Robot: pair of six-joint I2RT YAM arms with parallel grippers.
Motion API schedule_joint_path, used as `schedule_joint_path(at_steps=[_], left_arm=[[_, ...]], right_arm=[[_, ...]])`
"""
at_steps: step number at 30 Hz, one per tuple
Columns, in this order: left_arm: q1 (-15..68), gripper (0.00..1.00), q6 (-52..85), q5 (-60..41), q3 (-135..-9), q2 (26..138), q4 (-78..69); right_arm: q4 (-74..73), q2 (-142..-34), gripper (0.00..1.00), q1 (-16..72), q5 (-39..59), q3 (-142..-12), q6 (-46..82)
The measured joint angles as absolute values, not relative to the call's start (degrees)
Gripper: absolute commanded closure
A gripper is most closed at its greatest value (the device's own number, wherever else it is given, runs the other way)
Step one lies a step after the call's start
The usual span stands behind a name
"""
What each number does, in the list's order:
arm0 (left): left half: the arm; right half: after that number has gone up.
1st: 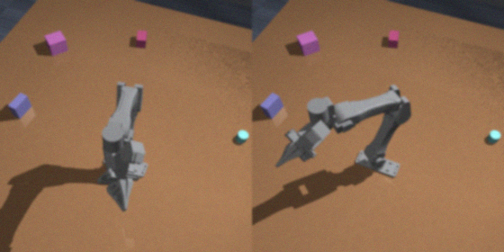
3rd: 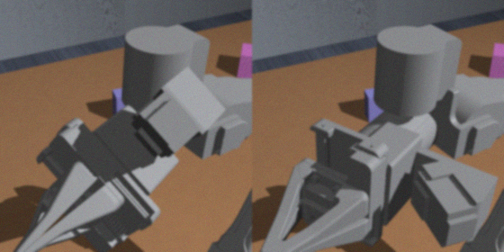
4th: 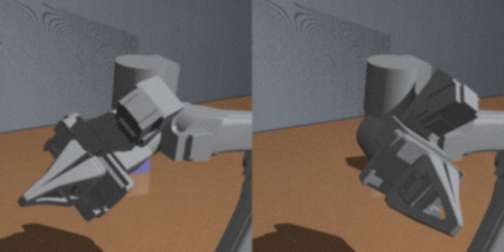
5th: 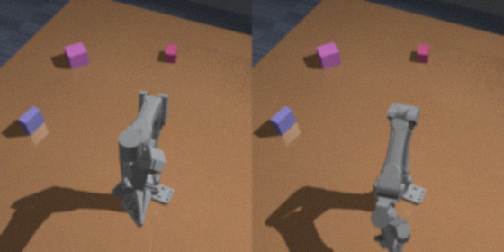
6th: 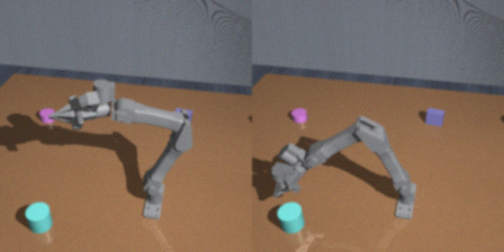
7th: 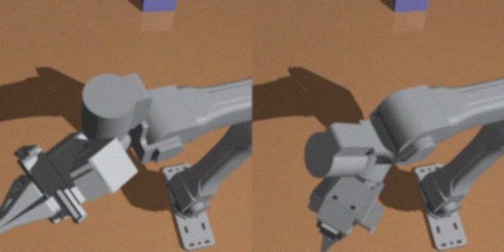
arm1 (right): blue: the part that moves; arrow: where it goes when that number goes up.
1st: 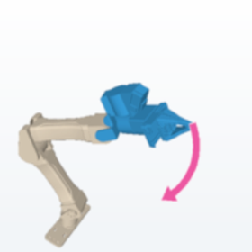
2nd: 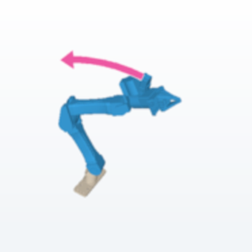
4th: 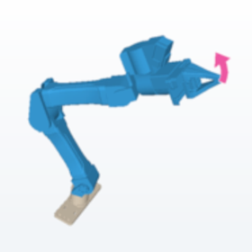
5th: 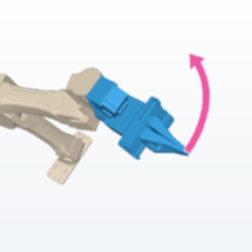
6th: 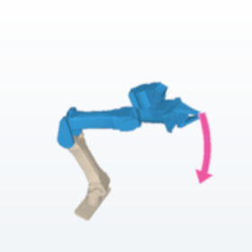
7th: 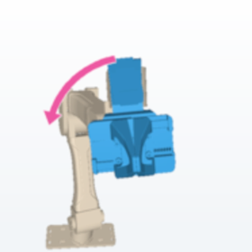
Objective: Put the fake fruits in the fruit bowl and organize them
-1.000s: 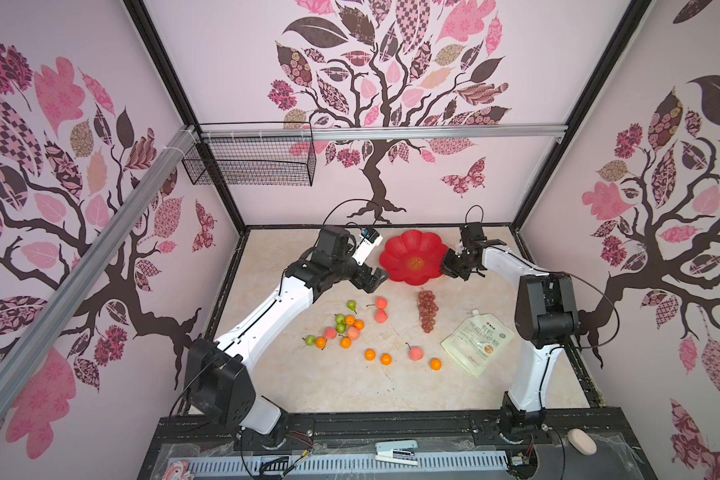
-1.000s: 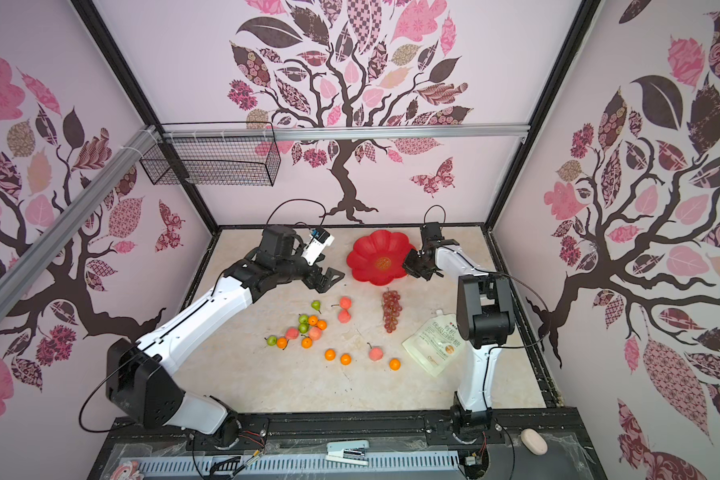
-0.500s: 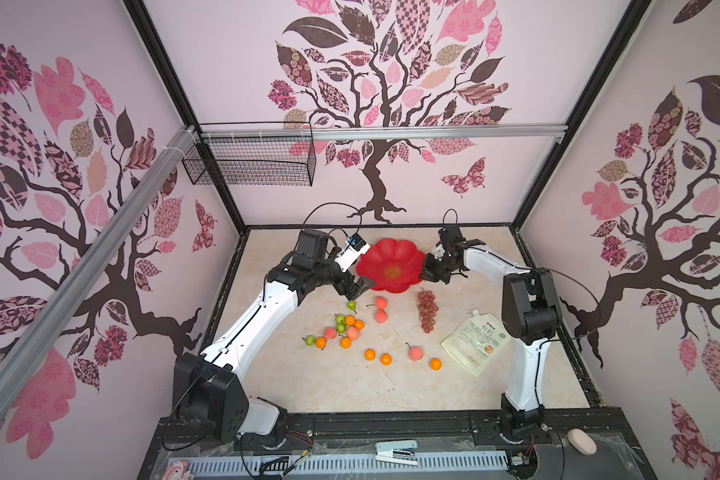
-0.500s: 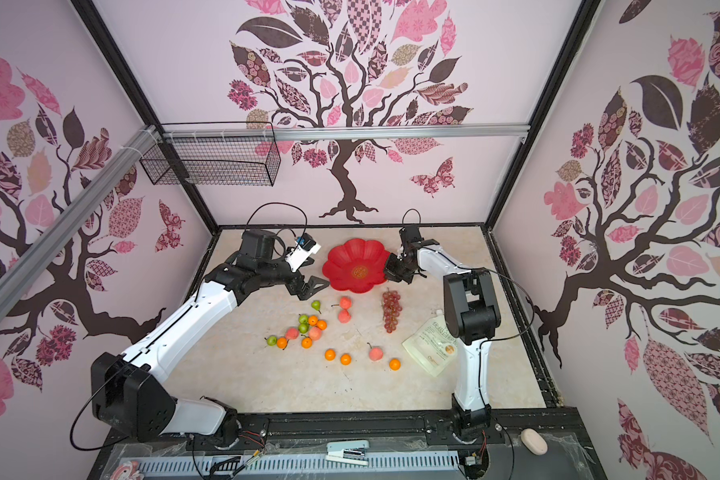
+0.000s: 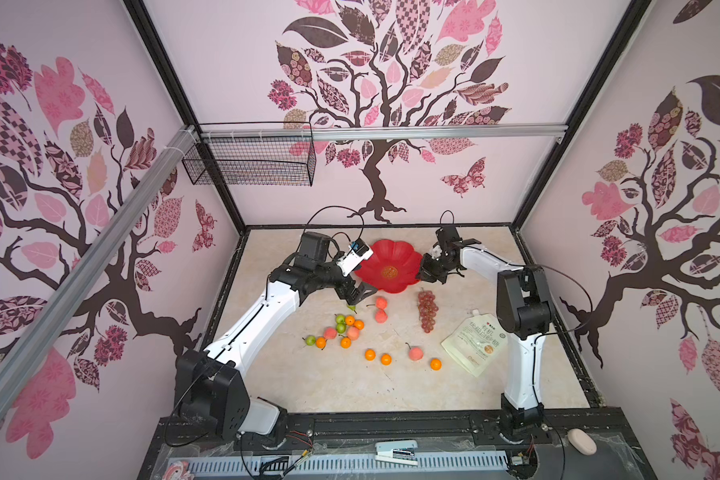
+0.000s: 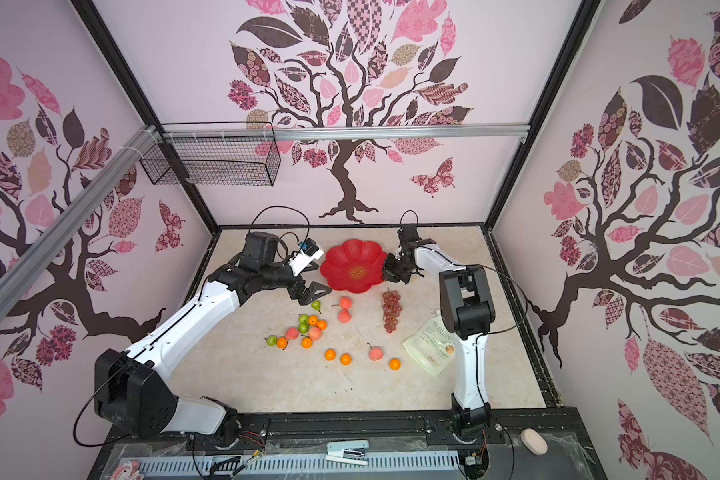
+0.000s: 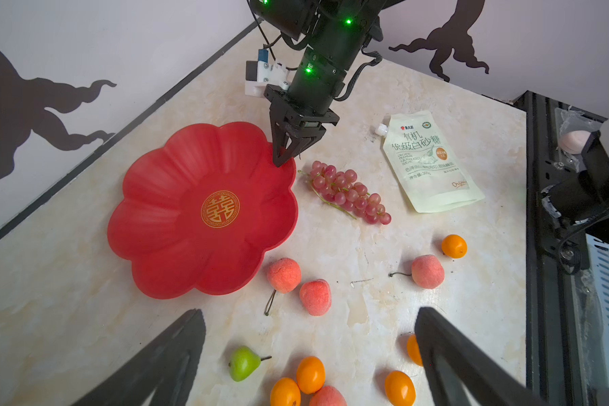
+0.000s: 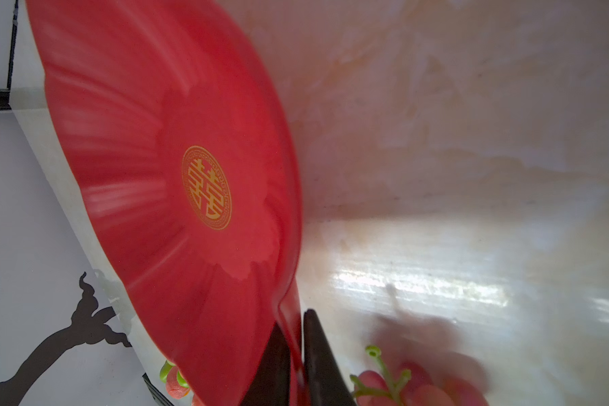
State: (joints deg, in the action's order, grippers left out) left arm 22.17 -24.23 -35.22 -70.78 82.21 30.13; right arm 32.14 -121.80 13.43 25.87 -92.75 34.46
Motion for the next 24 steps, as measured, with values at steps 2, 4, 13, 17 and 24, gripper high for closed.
schedule_joint_path(at_steps=[2,4,13,17,24], left_arm=[[22.2,0.02,-24.2,-35.3,-70.7,82.3,30.1],[22.2,0.02,-24.1,-35.3,-70.5,82.3,29.9],[22.5,0.02,-23.3,-36.2,-69.8,82.3,28.3],[24.9,0.03,-23.3,-35.3,-69.6,82.3,27.4],[38.1,0.02,-22.2,-29.6,-65.4,79.2,22.1]], right_arm=[[32.5,-121.8,0.78,13.4,25.6,-93.1,34.3],[32.9,-121.8,0.74,13.4,25.1,-93.7,34.0],[35.3,-120.9,0.59,13.5,19.1,-94.4,31.3],[35.6,-115.8,0.58,13.4,15.9,-90.6,29.8],[33.1,-96.5,0.58,13.5,12.6,-74.1,28.8]])
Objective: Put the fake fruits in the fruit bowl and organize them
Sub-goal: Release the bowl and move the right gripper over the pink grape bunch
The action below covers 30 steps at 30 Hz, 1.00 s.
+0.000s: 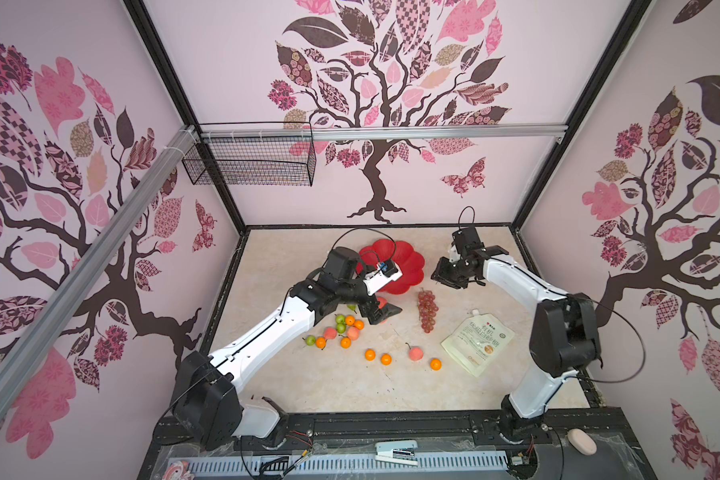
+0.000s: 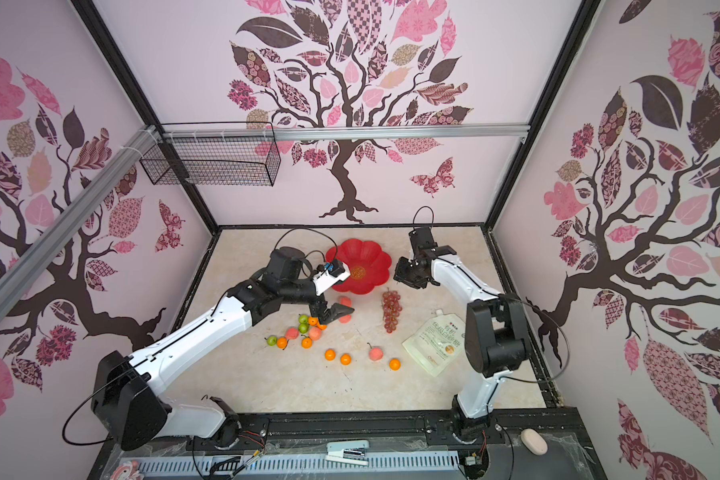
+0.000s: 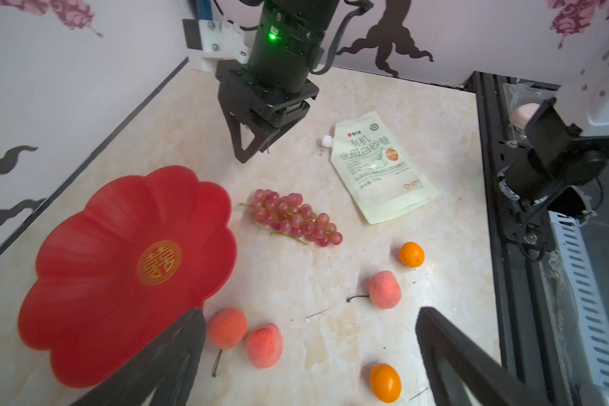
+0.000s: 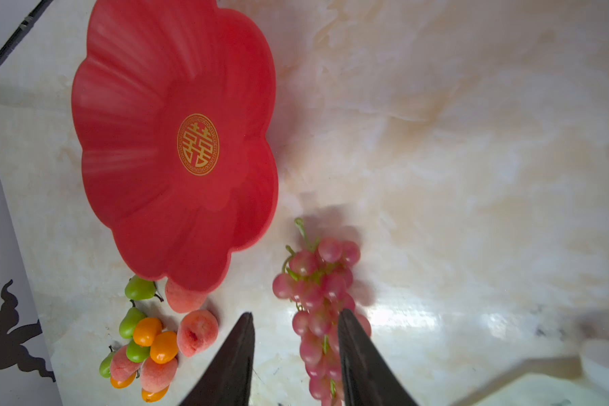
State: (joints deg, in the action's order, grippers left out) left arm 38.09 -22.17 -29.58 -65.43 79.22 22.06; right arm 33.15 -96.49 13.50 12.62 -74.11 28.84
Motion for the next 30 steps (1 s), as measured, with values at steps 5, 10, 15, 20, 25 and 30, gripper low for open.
schedule_joint_path(at_steps=[5,10,15,20,25,30], left_arm=[[40.6,0.02,-17.6,-30.1,-64.1,78.8,19.8],[40.8,0.01,-11.5,-30.0,-59.2,77.1,18.1],[41.2,0.01,-4.8,-26.6,-53.7,74.3,14.9],[41.2,0.01,1.5,-20.9,-53.4,74.9,10.3],[41.2,0.01,4.5,-17.7,-53.4,75.8,9.4],[40.3,0.01,6.1,-16.1,-53.3,75.2,8.1]], right_arm=[[32.4,-84.9,0.58,14.3,10.7,-62.1,29.0],[33.1,-78.2,0.57,16.8,8.1,-53.9,29.5],[33.5,-77.5,0.56,19.4,6.2,-52.4,29.1],[34.0,-79.7,0.56,24.7,1.9,-54.3,27.8],[33.7,-85.7,0.58,30.8,-1.0,-59.9,27.0],[32.8,-92.6,0.61,32.8,-1.6,-64.2,28.5]])
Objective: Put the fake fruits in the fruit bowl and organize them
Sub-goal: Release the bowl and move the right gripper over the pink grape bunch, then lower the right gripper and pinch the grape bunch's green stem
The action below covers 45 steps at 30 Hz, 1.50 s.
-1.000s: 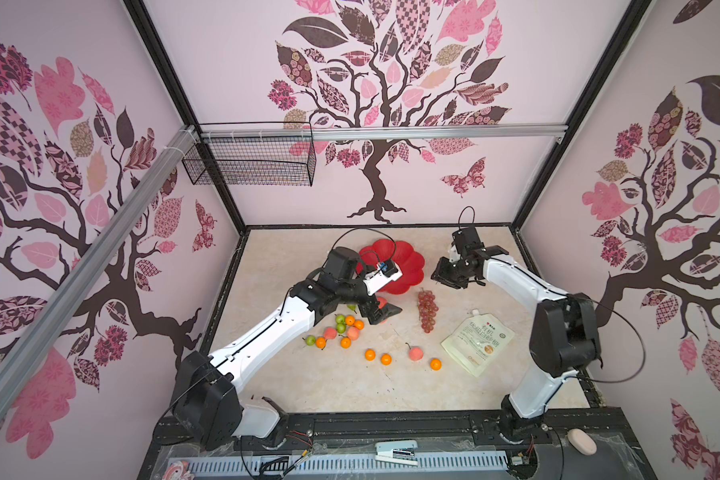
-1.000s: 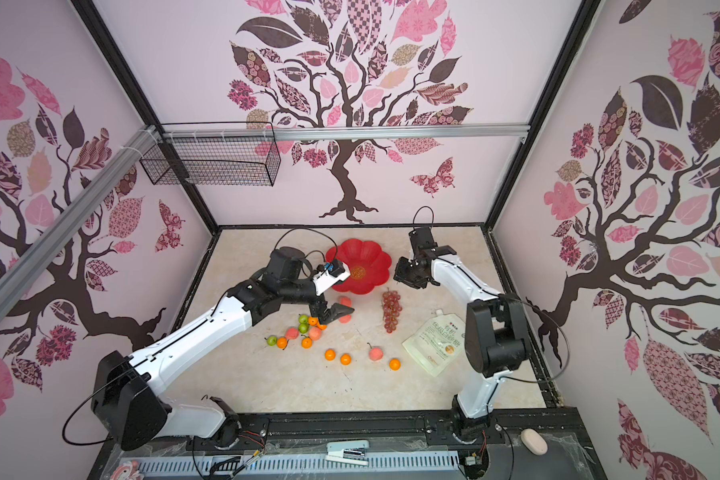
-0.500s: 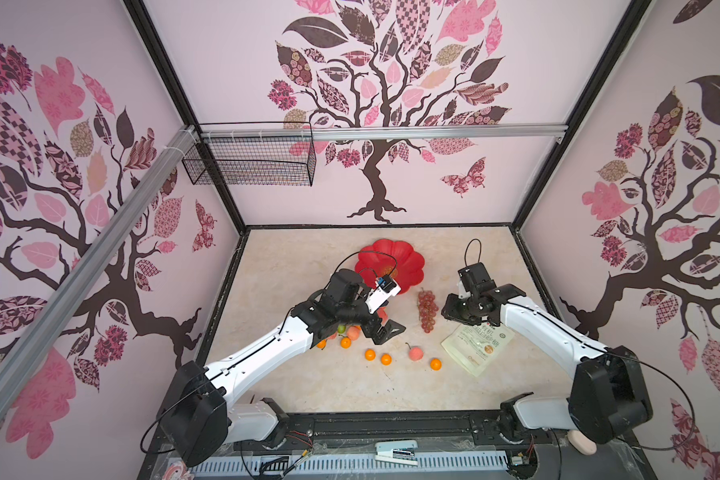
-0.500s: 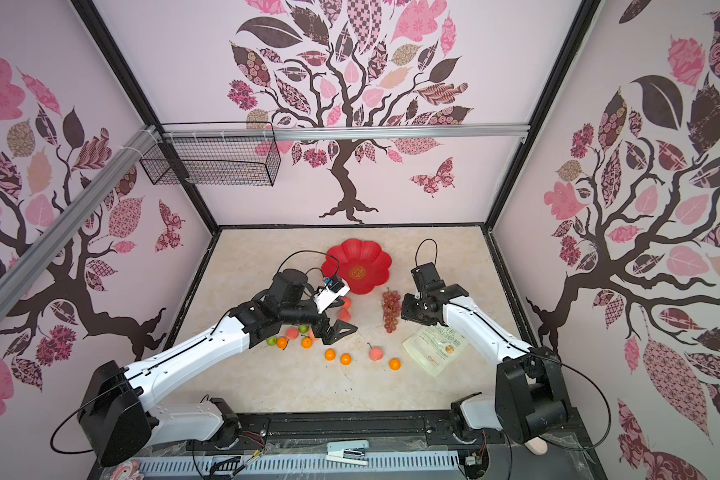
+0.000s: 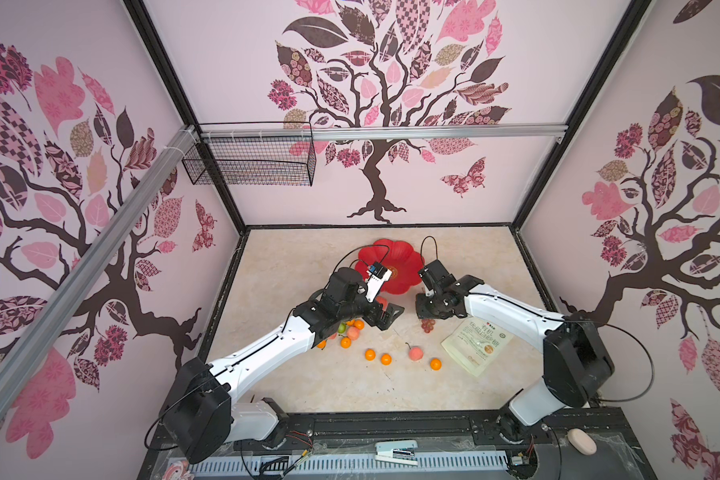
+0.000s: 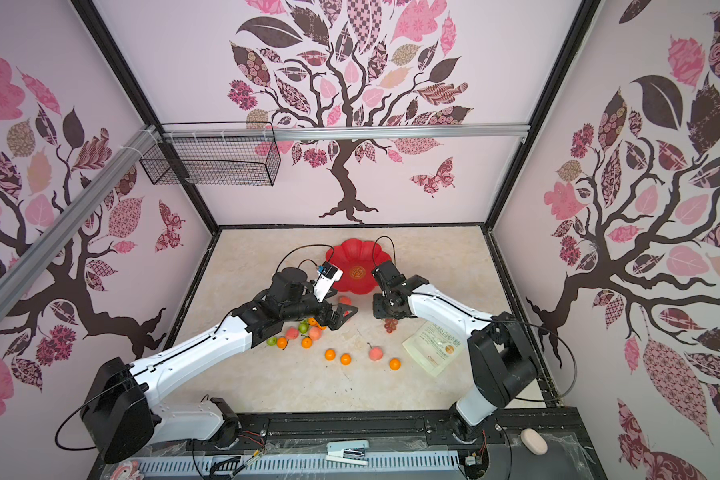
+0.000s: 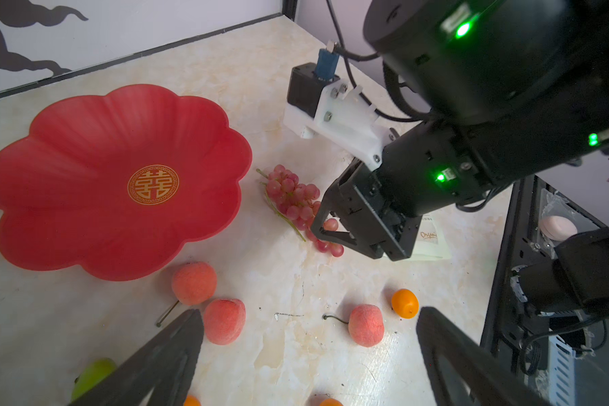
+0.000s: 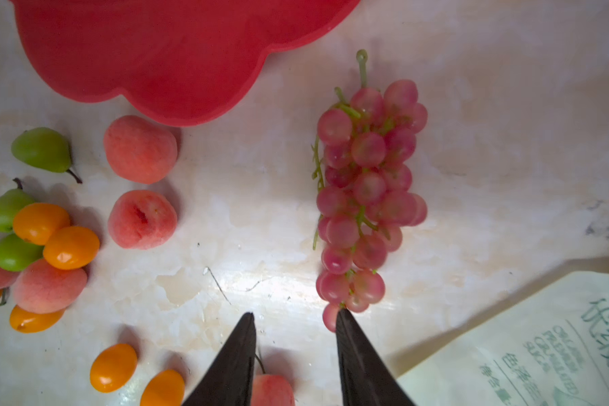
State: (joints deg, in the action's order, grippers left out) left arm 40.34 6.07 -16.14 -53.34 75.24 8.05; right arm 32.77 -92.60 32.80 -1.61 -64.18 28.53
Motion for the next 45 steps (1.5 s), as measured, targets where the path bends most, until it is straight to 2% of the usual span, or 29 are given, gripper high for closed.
schedule_joint_path(at_steps=[9,16,25,45], left_arm=[[37.4,0.02,7.4,-15.9,-53.0,73.7,6.0],[36.9,0.02,7.6,-17.7,-53.0,73.9,6.0],[36.9,0.01,7.5,-20.7,-53.0,75.3,6.7],[36.9,0.01,7.5,-22.8,-53.0,76.2,7.8]], right_arm=[[29.8,-101.3,0.62,33.3,2.0,-67.6,31.5],[30.4,-102.8,0.51,33.3,1.5,-67.6,32.2],[33.0,-102.8,0.41,33.3,-4.9,-67.6,32.9],[36.1,-107.1,0.47,33.3,-11.1,-71.8,30.1]])
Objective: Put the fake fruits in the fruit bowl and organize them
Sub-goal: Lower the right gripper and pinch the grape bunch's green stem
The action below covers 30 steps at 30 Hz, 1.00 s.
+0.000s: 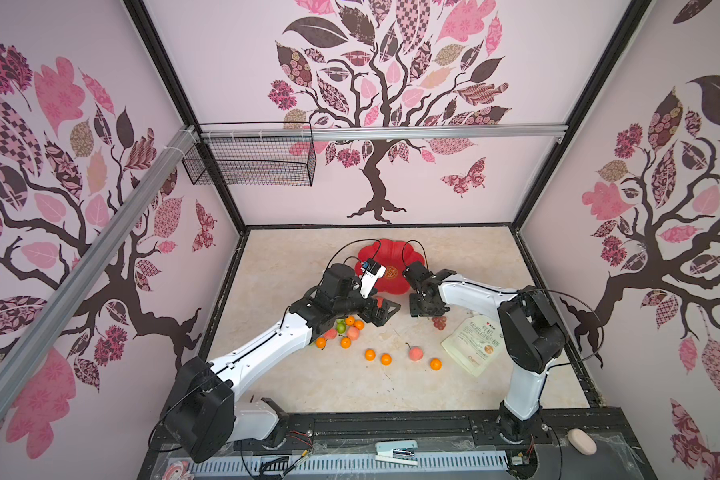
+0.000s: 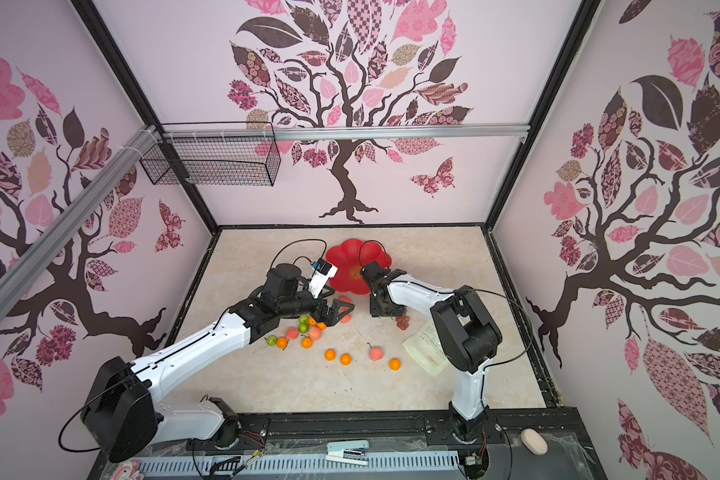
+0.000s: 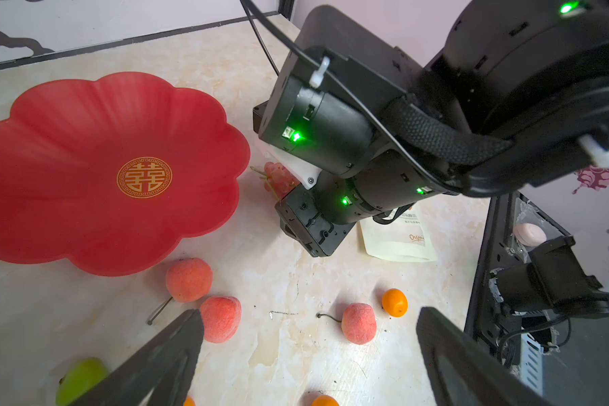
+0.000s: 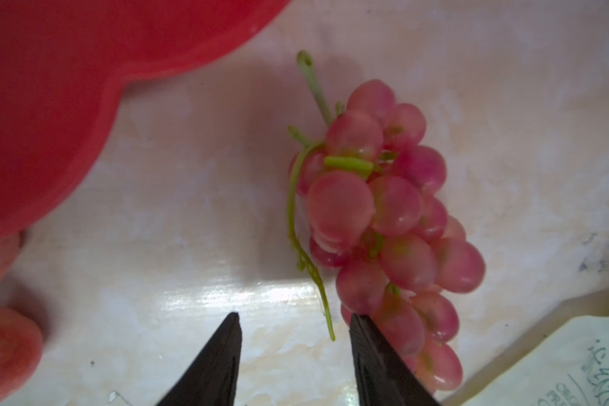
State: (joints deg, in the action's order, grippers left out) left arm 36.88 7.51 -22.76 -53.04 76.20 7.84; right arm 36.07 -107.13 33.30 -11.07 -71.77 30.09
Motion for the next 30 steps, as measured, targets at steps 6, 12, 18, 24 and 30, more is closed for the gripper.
schedule_joint_path(at_steps=[6,12,18,24,30], left_arm=[[36.9,0.01,7.5,-23.5,-53.1,76.9,8.3],[36.9,0.02,7.5,-24.1,-53.1,77.5,8.4],[36.9,0.01,7.5,-24.6,-53.1,77.7,8.6],[36.9,0.02,7.5,-25.1,-53.1,77.9,8.6],[36.9,0.01,7.5,-25.4,-53.1,78.5,8.7]], right_arm=[[36.3,-108.2,0.48,33.3,-11.1,-72.0,29.5],[36.3,-108.6,0.49,33.2,-11.1,-72.0,29.3],[36.2,-109.8,0.52,32.9,-10.2,-72.1,29.1],[36.2,-110.1,0.61,32.3,-9.3,-72.1,28.8],[36.2,-110.1,0.73,32.1,-8.9,-72.1,28.4]])
